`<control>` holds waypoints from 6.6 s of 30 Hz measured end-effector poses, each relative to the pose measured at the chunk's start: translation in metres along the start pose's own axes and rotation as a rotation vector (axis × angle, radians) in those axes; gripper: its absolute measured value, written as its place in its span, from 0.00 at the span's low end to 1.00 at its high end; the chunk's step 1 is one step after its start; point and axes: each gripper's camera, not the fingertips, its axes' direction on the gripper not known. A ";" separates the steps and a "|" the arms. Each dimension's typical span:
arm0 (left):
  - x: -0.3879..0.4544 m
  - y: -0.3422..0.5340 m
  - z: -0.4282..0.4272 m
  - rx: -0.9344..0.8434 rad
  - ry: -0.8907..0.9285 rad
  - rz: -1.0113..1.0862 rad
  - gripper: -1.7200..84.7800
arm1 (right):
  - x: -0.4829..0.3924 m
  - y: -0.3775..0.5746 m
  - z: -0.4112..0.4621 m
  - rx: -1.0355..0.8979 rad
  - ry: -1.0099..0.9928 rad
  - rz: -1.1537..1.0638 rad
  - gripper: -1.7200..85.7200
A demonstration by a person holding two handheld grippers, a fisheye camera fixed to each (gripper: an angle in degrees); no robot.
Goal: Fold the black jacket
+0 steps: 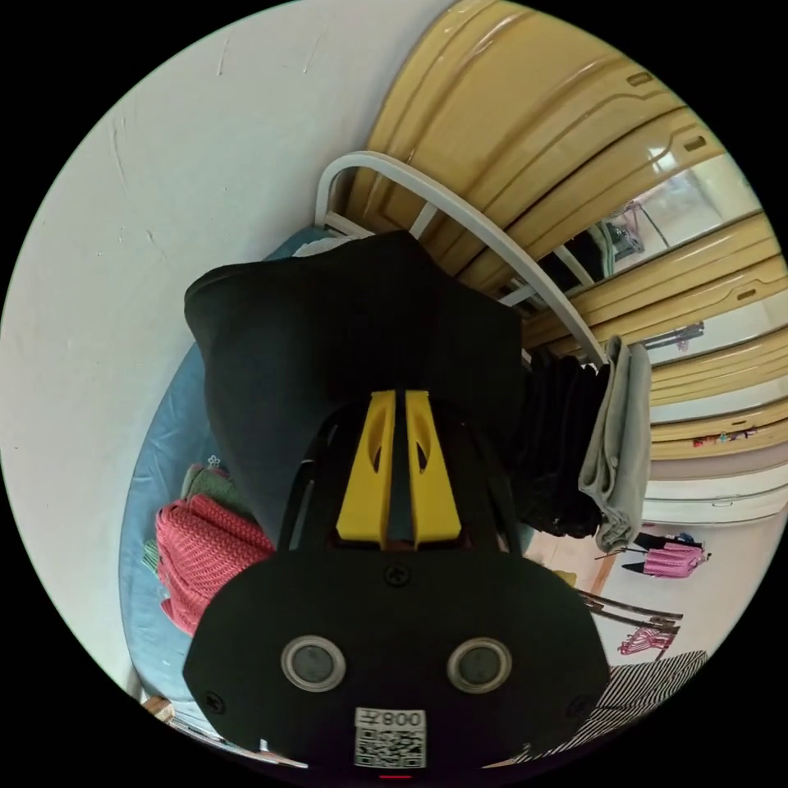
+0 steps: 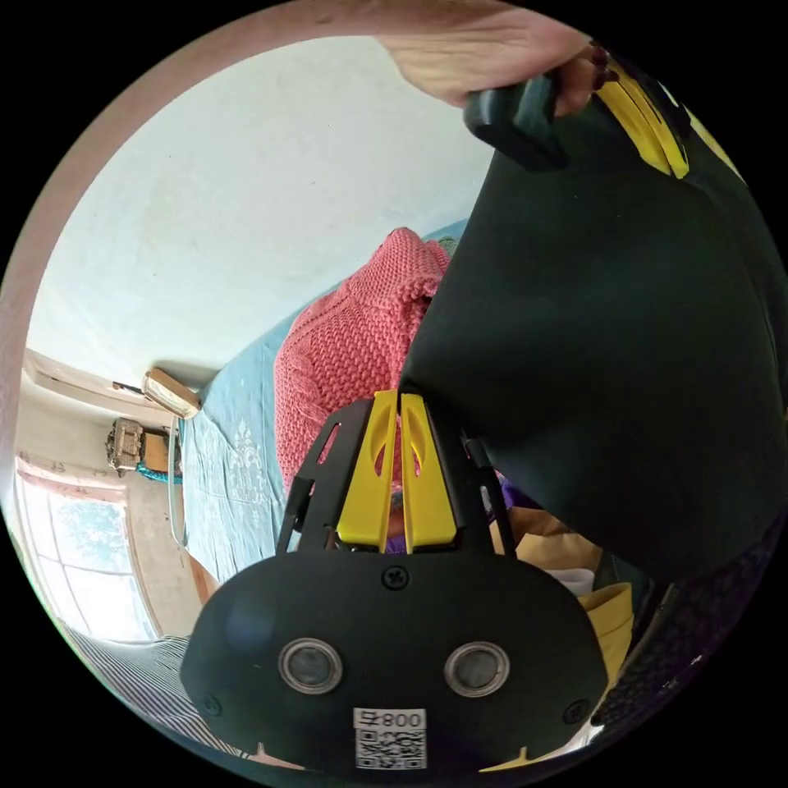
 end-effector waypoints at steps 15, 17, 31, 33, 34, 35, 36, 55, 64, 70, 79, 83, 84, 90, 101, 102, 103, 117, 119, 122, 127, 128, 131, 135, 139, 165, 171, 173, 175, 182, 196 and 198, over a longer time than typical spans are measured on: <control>-0.115 0.138 -0.066 0.394 0.397 -0.066 0.02 | 0.104 0.072 -0.185 0.565 0.018 0.084 0.12; -0.134 0.169 -0.070 0.417 0.435 -0.099 0.02 | 0.132 0.057 -0.197 0.587 -0.010 0.087 0.14; -0.206 0.223 -0.058 0.386 0.507 -0.156 0.20 | 0.149 -0.020 -0.075 0.120 -0.369 -0.078 0.10; -0.209 0.214 -0.045 0.317 0.510 -0.177 0.17 | 0.133 -0.022 -0.063 0.037 -0.351 -0.138 0.09; -0.210 0.212 -0.039 0.269 0.453 -0.184 0.11 | 0.126 -0.022 -0.060 -0.001 -0.336 -0.156 0.09; -0.214 0.215 -0.036 0.240 0.394 -0.232 0.05 | 0.126 -0.019 -0.064 -0.004 -0.331 -0.146 0.08; -0.215 0.218 -0.036 0.245 0.399 -0.232 0.04 | 0.128 -0.016 -0.069 0.006 -0.341 -0.139 0.08; -0.210 0.381 -0.086 0.181 0.397 -0.071 0.04 | 0.186 -0.139 -0.220 -0.063 0.287 -0.108 0.17; -0.217 0.452 -0.117 0.184 0.390 -0.077 0.04 | 0.170 -0.125 -0.225 -0.167 0.257 -0.120 0.04; -0.225 0.530 -0.174 0.291 0.456 -0.088 0.05 | 0.168 -0.071 -0.304 0.080 -0.034 0.011 0.02; -0.228 0.674 -0.307 0.515 0.586 -0.044 0.06 | 0.079 0.044 -0.432 0.271 -0.252 -0.100 0.02; -0.234 0.758 -0.398 0.659 0.587 0.019 0.06 | 0.009 0.082 -0.496 0.374 -0.346 -0.205 0.02; -0.235 0.772 -0.412 0.676 0.572 0.024 0.06 | -0.004 0.085 -0.503 0.376 -0.354 -0.226 0.02; -0.266 0.937 -0.538 0.831 0.449 -0.016 0.06 | -0.142 0.104 -0.546 0.363 -0.479 -0.387 0.02; -0.331 1.273 -0.759 1.017 0.265 -0.042 0.07 | -0.448 0.165 -0.573 0.329 -0.617 -0.519 0.02; -0.335 1.289 -0.767 1.013 0.248 -0.044 0.07 | -0.463 0.172 -0.576 0.337 -0.630 -0.525 0.02; -0.344 1.323 -0.782 1.014 0.231 -0.070 0.07 | -0.492 0.188 -0.580 0.351 -0.650 -0.542 0.02; -0.550 1.671 -0.582 0.485 0.292 -1.032 0.07 | -0.589 0.462 -0.311 -0.929 -0.534 0.091 0.02; -0.552 1.730 -0.529 0.392 0.252 -1.230 0.07 | -0.603 0.460 -0.306 -0.884 -0.555 0.195 0.02; -0.542 1.778 -0.494 0.413 0.299 -1.299 0.08 | -0.638 0.411 -0.298 -0.836 -0.529 0.132 0.02; -0.520 1.807 -0.461 0.382 0.284 -1.276 0.11 | -0.726 0.301 -0.253 -0.812 -0.412 -0.130 0.03; -0.516 1.809 -0.454 0.371 0.277 -1.262 0.12 | -0.758 0.277 -0.239 -0.813 -0.377 -0.216 0.03; -0.512 1.803 -0.436 0.373 0.303 -1.190 0.13 | -0.835 0.229 -0.207 -0.810 -0.277 -0.380 0.04; -0.506 1.760 -0.417 0.266 0.201 -0.983 0.15 | -0.911 0.194 -0.178 -0.812 -0.263 -0.456 0.06; -0.492 1.704 -0.371 0.119 0.019 -0.722 0.16 | -0.977 0.186 -0.166 -0.837 -0.274 -0.487 0.07; -0.345 2.324 -0.420 0.949 -0.029 -1.813 0.09 | -1.374 0.233 -0.224 -0.740 0.129 -1.544 0.15; -0.355 2.307 -0.362 0.811 0.177 -1.647 0.10 | -1.395 0.220 -0.243 -0.765 0.154 -1.491 0.08; -0.369 2.298 -0.358 0.798 0.223 -1.564 0.09 | -1.400 0.201 -0.263 -0.777 0.118 -1.398 0.06; -0.374 2.296 -0.362 0.803 0.214 -1.534 0.08 | -1.402 0.184 -0.287 -0.764 0.083 -1.337 0.06; -0.388 2.302 -0.396 0.843 0.156 -1.358 0.08 | -1.328 0.046 -0.464 -0.419 0.104 -0.921 0.05; -0.457 2.261 -0.405 0.628 -0.042 -1.257 0.13 | -1.130 -0.041 -0.599 -0.071 0.077 -0.068 0.05; -0.468 2.256 -0.407 0.611 -0.074 -1.258 0.14 | -1.169 -0.044 -0.573 -0.145 0.066 -0.206 0.07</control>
